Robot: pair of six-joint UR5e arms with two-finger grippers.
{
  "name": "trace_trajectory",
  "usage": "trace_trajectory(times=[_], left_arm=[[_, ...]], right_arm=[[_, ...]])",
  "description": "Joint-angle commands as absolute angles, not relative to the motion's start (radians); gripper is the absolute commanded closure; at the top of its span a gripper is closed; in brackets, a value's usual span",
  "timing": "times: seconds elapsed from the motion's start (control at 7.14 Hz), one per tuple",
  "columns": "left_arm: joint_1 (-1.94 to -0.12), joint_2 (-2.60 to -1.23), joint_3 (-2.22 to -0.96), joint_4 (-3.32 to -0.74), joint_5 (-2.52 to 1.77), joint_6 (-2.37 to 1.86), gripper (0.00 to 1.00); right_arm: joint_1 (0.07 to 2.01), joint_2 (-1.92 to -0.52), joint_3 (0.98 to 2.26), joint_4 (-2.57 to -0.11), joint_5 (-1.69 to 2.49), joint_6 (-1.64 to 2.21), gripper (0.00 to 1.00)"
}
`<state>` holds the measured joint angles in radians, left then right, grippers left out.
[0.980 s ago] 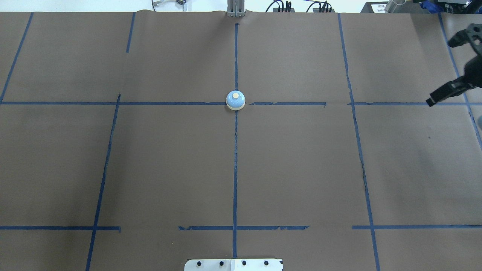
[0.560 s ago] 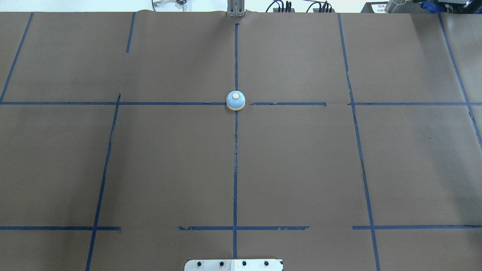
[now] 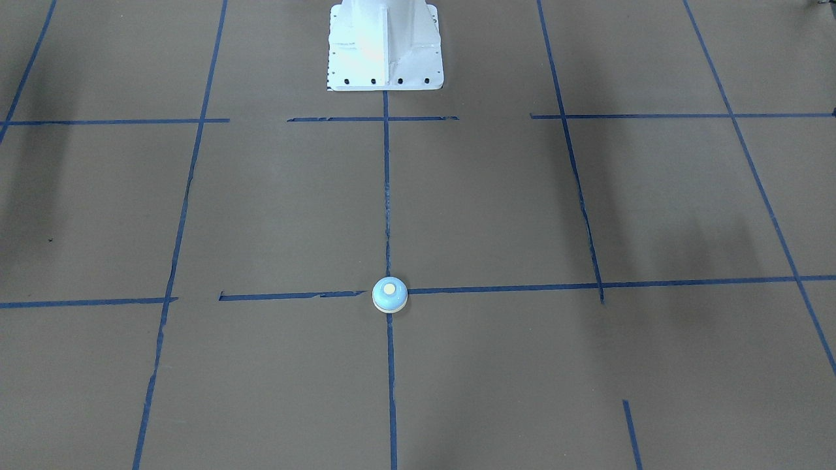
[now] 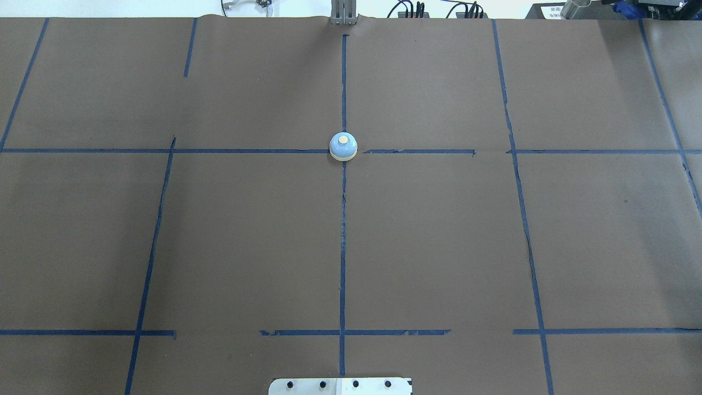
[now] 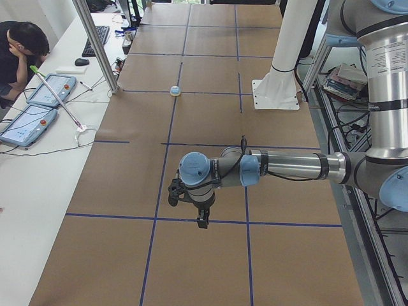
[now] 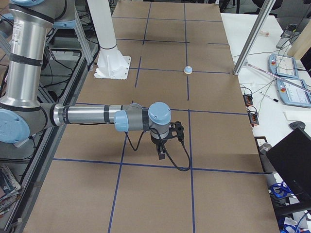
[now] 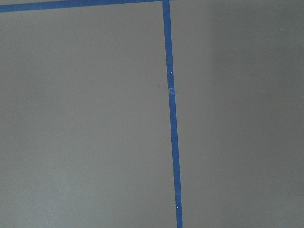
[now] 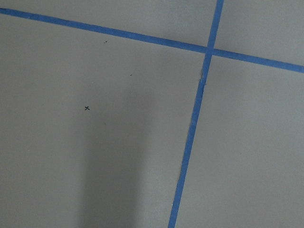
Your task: Place and press bell with both arms
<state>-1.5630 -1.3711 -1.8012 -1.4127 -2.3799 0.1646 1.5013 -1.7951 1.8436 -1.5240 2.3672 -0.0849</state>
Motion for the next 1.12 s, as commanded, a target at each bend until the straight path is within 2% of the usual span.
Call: trace_trajectory(times=[0.0, 0.98], left_arm=[[-1.563, -1.368, -1.798, -1.41, -2.376, 0.166, 0.0], [-1.563, -1.351, -1.804, -1.411, -2.376, 0.166, 0.0]], right_arm=[[1.502, -1.799, 1.839, -1.523, 2.381, -0.086, 0.0], [1.5, -1.799, 1.818, -1.517, 2.385, -0.087, 0.0]])
